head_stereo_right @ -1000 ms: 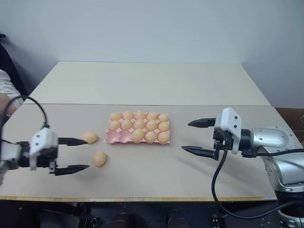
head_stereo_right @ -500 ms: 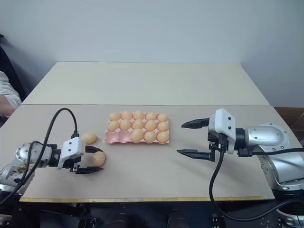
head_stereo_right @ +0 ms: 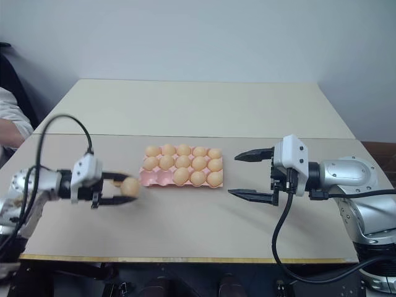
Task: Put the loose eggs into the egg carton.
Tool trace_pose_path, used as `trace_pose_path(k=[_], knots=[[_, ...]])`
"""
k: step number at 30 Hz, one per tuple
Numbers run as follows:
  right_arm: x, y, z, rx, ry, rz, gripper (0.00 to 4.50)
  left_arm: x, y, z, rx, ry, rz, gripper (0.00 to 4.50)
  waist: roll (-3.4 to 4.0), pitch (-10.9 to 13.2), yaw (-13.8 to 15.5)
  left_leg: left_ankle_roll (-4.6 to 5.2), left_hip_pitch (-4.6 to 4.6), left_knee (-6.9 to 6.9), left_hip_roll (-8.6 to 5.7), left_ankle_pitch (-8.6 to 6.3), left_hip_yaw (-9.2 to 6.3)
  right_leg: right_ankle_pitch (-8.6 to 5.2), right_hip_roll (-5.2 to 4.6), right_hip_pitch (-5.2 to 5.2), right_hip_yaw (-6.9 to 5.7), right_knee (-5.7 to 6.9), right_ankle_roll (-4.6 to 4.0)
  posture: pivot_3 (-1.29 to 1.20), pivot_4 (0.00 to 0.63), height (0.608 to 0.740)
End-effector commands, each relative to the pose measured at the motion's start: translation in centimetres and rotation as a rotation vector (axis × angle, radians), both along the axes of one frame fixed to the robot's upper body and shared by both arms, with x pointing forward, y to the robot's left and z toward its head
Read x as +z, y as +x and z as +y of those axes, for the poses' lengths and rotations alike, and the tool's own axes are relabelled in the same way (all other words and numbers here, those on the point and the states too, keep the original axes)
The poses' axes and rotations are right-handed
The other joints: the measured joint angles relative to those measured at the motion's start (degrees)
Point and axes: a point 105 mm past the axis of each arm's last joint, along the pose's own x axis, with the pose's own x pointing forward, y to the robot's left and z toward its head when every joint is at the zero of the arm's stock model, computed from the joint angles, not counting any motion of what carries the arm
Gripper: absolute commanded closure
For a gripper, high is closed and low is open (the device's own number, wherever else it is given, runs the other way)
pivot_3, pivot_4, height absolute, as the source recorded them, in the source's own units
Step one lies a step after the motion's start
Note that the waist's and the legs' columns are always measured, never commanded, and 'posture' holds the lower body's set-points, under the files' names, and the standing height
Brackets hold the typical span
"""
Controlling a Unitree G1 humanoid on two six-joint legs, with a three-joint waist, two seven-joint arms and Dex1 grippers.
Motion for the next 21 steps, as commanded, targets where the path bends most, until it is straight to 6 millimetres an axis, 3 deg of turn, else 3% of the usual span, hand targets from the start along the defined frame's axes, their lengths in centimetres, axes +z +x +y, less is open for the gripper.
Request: trace_pose_path(k=[1, 6, 10, 16, 21], knots=[[1.0, 0.0, 0.5, 0.011, 0.017, -0.057, 0.0, 0.8, 1.4, -1.8, 0.025, -0.069, -0.05, 1.99, 0.0, 0.0, 0.2, 0.0, 0.01, 0.0, -0.02, 0.0, 0.0, 0.0, 0.0, 0.0, 0.01, 0.01, 0.0, 0.0, 0.15, 0.74], [1.3, 0.1, 0.7, -0.003, 0.029, -0.076, 0.0, -0.7, 4.4, -4.7, 0.071, -0.025, -0.098, 1.99, 0.0, 0.0, 0.3, 0.0, 0.0, 0.01, -0.03, 0.0, -0.03, 0.02, 0.02, -0.02, 0.02, 0.04, -0.01, 0.0, 0.15, 0.74], [1.5, 0.0, 0.4, -0.022, 0.032, -0.085, 0.0, -1.4, 5.1, -4.8, 0.077, 0.014, -0.105, 1.99, 0.0, 0.0, 0.0, 0.01, -0.03, 0.03, -0.05, 0.0, -0.03, 0.02, 0.02, -0.04, 0.06, 0.0, 0.0, 0.0, 0.15, 0.74], [1.6, -0.1, 0.1, -0.048, 0.05, -0.075, 0.0, -1.7, 4.6, -4.3, 0.045, 0.031, -0.06, 0.09, 0.0, 0.0, 0.3, 0.01, -0.03, 0.03, -0.05, 0.01, -0.04, 0.03, 0.01, -0.03, 0.04, 0.03, 0.01, 0.0, 0.15, 0.74], [1.7, 0.1, 0.1, -0.048, 0.061, -0.07, 0.0, -0.4, 4.7, -3.7, 0.081, -0.013, -0.094, 0.04, 0.0, 0.0, 0.3, 0.01, -0.02, 0.03, -0.05, 0.0, -0.04, 0.02, 0.01, -0.02, 0.04, 0.03, 0.01, 0.0, 0.15, 0.74]])
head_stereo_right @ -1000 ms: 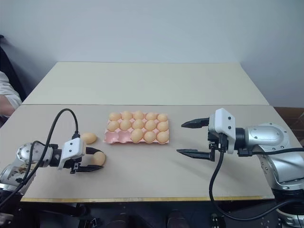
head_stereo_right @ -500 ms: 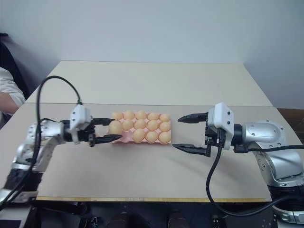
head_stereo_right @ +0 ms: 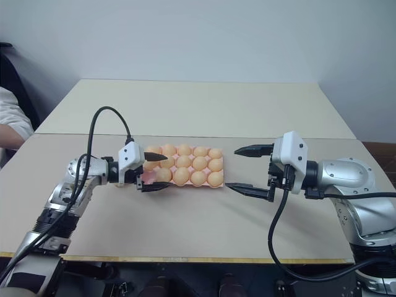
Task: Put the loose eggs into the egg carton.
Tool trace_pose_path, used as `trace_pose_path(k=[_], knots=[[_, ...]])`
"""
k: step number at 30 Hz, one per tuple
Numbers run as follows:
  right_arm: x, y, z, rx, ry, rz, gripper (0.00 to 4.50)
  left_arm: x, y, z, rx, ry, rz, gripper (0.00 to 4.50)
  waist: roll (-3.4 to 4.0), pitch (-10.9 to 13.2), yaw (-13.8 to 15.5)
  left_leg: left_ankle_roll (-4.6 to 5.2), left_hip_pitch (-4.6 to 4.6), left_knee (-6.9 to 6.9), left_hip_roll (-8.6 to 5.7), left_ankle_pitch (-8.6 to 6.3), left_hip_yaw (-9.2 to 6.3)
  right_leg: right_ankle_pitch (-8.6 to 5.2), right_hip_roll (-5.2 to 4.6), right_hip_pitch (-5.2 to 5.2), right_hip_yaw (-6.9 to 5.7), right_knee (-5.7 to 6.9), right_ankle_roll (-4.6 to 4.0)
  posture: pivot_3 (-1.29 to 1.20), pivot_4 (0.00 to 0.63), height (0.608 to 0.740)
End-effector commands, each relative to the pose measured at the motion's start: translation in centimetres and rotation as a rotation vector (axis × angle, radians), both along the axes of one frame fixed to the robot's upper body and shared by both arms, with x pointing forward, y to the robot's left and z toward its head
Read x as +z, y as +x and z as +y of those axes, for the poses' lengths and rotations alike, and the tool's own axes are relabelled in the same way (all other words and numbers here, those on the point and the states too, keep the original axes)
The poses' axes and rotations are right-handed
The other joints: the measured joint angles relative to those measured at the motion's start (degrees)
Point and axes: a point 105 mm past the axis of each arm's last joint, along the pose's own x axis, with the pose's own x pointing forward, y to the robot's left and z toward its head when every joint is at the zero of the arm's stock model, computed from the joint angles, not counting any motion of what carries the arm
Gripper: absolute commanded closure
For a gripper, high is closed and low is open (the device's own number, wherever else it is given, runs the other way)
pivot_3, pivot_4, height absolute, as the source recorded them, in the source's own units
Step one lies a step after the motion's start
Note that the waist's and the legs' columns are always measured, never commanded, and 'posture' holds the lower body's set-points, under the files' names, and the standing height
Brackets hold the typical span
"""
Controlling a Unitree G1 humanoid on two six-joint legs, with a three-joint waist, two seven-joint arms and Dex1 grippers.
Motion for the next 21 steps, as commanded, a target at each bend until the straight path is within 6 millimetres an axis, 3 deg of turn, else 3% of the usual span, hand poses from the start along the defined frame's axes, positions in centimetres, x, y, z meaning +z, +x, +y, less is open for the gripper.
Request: trace_pose_path(k=[1, 5, 10, 13, 19, 21], knots=[[1.2, -0.2, -0.1, 0.004, 0.021, -0.039, 0.0, 2.9, 0.1, 0.9, 0.036, -0.068, -0.084, 0.04, 0.0, 0.0, 0.0, 0.0, -0.01, 0.0, 0.0, 0.0, 0.0, 0.0, 0.0, -0.01, 0.0, -0.01, 0.0, 0.0, 0.15, 0.74], [1.0, 0.1, 0.0, 0.002, 0.043, -0.02, 0.0, 5.6, -1.6, 3.4, 0.04, -0.177, -0.055, 0.04, 0.0, 0.0, -0.5, 0.0, -0.02, 0.0, 0.02, 0.0, -0.01, 0.0, 0.0, -0.03, 0.0, 0.01, 0.0, 0.0, 0.15, 0.74], [0.3, 0.1, 0.0, 0.014, 0.041, 0.012, 0.0, 6.4, -5.4, 7.4, 0.002, -0.077, -0.001, 0.04, 0.01, 0.0, -1.4, 0.0, 0.02, -0.02, 0.04, 0.0, -0.01, 0.0, -0.01, -0.02, 0.0, 0.02, 0.0, 0.0, 0.15, 0.74], [-0.2, -0.2, -0.1, 0.052, 0.021, 0.042, 0.0, 7.1, -7.0, 9.9, 0.085, -0.077, 0.017, 0.04, 0.01, 0.0, -1.5, 0.0, 0.04, -0.02, 0.07, 0.0, 0.01, -0.01, 0.0, -0.01, -0.01, 0.01, 0.0, 0.0, 0.15, 0.74], [-1.1, -0.6, -0.4, 0.085, -0.02, 0.069, 0.0, 6.1, -11.8, 10.7, 0.023, -0.063, 0.154, 0.04, 0.01, 0.0, -1.2, 0.0, 0.0, -0.03, 0.08, 0.0, 0.03, -0.02, -0.04, -0.02, -0.06, -0.04, 0.0, 0.0, 0.15, 0.74], [-1.1, -0.6, -0.5, 0.088, -0.023, 0.072, 0.0, 5.7, -12.4, 10.9, 0.048, -0.047, 0.164, 0.04, 0.01, 0.0, -1.1, -0.01, 0.01, -0.03, 0.08, 0.0, 0.04, -0.02, -0.05, -0.02, -0.07, -0.02, 0.0, 0.0, 0.15, 0.74]])
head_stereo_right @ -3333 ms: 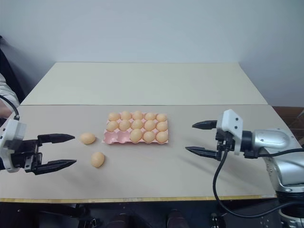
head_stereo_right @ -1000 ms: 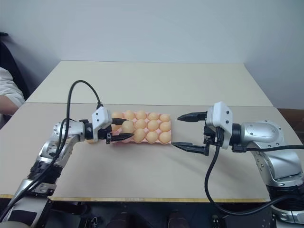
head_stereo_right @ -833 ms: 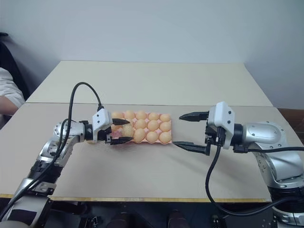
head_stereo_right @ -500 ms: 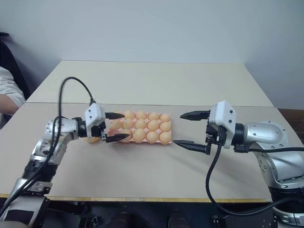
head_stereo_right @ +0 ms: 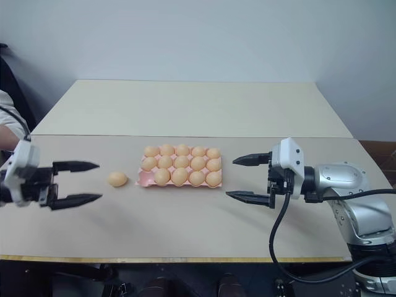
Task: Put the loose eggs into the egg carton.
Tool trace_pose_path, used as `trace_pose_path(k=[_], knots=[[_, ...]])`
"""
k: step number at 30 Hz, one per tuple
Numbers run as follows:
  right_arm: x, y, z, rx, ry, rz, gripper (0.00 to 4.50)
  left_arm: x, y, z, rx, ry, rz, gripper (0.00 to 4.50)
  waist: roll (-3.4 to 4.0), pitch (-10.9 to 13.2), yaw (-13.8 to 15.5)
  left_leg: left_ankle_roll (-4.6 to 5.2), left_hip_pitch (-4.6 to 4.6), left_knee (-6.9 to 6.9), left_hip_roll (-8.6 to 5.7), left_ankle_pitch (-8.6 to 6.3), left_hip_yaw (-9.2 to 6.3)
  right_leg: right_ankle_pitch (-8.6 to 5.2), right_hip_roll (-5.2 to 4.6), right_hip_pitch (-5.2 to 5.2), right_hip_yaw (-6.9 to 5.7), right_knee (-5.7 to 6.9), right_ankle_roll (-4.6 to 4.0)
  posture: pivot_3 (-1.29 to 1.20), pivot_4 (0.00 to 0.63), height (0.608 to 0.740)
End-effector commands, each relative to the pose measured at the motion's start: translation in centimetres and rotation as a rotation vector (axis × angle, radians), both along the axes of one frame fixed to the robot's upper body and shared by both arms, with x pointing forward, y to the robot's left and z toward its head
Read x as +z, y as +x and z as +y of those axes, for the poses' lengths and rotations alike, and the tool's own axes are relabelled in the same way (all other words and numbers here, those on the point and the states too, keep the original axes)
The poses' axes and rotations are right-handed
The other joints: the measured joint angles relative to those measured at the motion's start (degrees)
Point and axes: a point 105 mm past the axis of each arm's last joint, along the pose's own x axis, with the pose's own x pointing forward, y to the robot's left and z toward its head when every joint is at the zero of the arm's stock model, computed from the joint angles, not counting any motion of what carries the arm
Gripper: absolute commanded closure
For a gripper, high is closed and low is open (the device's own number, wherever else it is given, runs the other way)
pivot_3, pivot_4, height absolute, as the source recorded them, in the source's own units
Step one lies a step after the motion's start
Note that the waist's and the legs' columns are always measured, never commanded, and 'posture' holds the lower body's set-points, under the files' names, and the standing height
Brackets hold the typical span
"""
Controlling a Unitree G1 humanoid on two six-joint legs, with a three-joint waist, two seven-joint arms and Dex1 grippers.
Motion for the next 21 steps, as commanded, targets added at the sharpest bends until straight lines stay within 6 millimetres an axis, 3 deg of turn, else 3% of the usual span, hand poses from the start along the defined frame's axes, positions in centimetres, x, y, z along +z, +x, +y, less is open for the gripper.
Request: trace_pose_path(k=[1, 12, 15, 21], knots=[[1.0, -0.2, -0.2, 0.017, -0.01, -0.047, 0.0, 1.2, -1.0, -0.1, 0.004, 0.03, -0.05, 0.04, 0.0, 0.0, 0.1, 0.0, 0.02, 0.0, 0.0, 0.0, 0.0, 0.0, 0.01, 0.0, -0.01, 0.0, -0.01, 0.0, 0.15, 0.74], [1.0, -0.5, -0.2, 0.033, -0.016, -0.043, 0.0, 0.9, -1.1, -0.8, 0.031, 0.016, -0.057, 0.04, 0.0, 0.0, -0.1, 0.0, 0.03, -0.01, 0.0, 0.0, 0.0, -0.01, 0.02, 0.0, 0.01, -0.01, -0.02, 0.0, 0.15, 0.74], [1.0, -0.5, -0.1, 0.032, -0.013, -0.042, 0.0, 0.4, 0.4, -0.5, 0.126, -0.005, -0.102, 0.04, 0.0, 0.0, -0.1, 0.0, 0.06, -0.01, 0.0, 0.0, 0.01, 0.0, 0.02, 0.02, 0.02, 0.0, -0.02, 0.0, 0.15, 0.74], [1.3, -0.6, 0.1, 0.044, -0.009, -0.046, 0.0, -1.0, 5.9, 3.3, 0.49, -0.028, -0.18, 0.04, -0.01, 0.0, 0.0, 0.0, 0.1, -0.01, -0.03, 0.0, -0.03, 0.01, 0.03, 0.06, 0.02, 0.03, -0.02, 0.0, 0.15, 0.74]])
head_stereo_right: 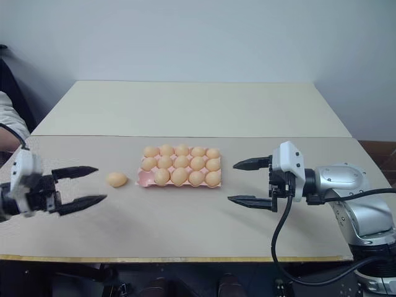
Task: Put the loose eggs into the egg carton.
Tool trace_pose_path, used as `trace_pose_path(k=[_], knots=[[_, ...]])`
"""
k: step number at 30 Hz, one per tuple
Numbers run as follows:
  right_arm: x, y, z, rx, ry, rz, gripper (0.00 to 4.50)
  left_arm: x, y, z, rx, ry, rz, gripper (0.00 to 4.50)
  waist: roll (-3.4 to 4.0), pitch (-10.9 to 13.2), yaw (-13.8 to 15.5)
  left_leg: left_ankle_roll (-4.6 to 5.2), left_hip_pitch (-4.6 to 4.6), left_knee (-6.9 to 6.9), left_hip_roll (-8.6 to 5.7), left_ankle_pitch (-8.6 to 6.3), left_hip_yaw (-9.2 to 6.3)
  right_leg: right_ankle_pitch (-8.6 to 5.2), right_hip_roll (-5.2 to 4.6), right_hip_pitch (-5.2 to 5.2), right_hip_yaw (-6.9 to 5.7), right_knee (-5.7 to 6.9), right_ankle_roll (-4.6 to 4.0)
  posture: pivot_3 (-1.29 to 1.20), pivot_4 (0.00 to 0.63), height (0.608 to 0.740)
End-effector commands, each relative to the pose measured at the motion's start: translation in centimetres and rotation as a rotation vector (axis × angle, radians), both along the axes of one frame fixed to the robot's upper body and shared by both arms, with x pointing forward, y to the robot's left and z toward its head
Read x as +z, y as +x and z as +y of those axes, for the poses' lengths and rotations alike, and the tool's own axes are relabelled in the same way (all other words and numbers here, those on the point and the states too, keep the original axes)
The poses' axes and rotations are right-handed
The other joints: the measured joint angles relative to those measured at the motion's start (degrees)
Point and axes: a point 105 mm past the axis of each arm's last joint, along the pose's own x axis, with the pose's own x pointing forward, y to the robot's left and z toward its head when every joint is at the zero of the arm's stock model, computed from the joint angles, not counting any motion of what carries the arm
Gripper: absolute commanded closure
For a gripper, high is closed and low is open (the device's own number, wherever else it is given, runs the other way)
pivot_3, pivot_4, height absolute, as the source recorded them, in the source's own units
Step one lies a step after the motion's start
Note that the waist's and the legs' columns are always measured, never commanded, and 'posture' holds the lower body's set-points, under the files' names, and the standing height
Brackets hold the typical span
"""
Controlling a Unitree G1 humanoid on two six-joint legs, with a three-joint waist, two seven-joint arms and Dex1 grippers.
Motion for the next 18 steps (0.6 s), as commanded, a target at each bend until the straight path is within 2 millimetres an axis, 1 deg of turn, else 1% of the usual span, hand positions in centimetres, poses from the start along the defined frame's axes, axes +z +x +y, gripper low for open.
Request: trace_pose_path(k=[1, 5, 7, 14, 18], knots=[[1.4, -0.5, 0.1, 0.025, 0.007, -0.055, 0.0, -0.5, 2.0, 1.8, 0.129, 0.026, -0.04, 0.04, -0.02, 0.0, 0.0, 0.0, -0.03, 0.0, 0.0, 0.0, 0.0, 0.0, 0.0, -0.01, -0.01, -0.02, 0.0, 0.0, 0.15, 0.74], [1.5, -0.5, 0.3, 0.026, 0.012, -0.064, 0.0, -1.6, 3.4, 2.0, 0.134, 0.04, -0.037, 0.04, -0.02, 0.0, -0.1, 0.0, -0.13, 0.0, -0.02, 0.0, 0.01, 0.01, -0.03, -0.07, 0.0, -0.07, 0.01, 0.0, 0.15, 0.74], [1.6, -0.6, 0.4, 0.028, 0.016, -0.068, 0.0, -2.4, 4.4, 1.9, 0.135, 0.02, -0.021, 0.04, -0.01, 0.0, -0.1, 0.0, -0.11, 0.0, -0.02, 0.0, 0.01, 0.01, -0.03, -0.07, -0.01, -0.04, 0.0, 0.0, 0.15, 0.74], [1.8, -0.8, 0.5, 0.021, 0.02, -0.08, 0.0, -5.5, 6.6, 0.6, 0.079, 0.077, 0.032, 0.04, -0.02, 0.0, 0.0, 0.0, -0.11, 0.0, -0.03, 0.0, 0.0, 0.01, -0.01, -0.05, -0.02, -0.02, 0.0, 0.0, 0.15, 0.74], [1.9, -0.9, 0.5, 0.022, 0.021, -0.085, 0.0, -7.4, 7.9, 0.0, 0.071, 0.077, 0.074, 0.04, -0.03, 0.0, 0.0, 0.0, -0.12, 0.01, -0.03, 0.0, 0.0, 0.01, -0.01, -0.06, -0.02, 0.0, 0.0, 0.0, 0.15, 0.74]])
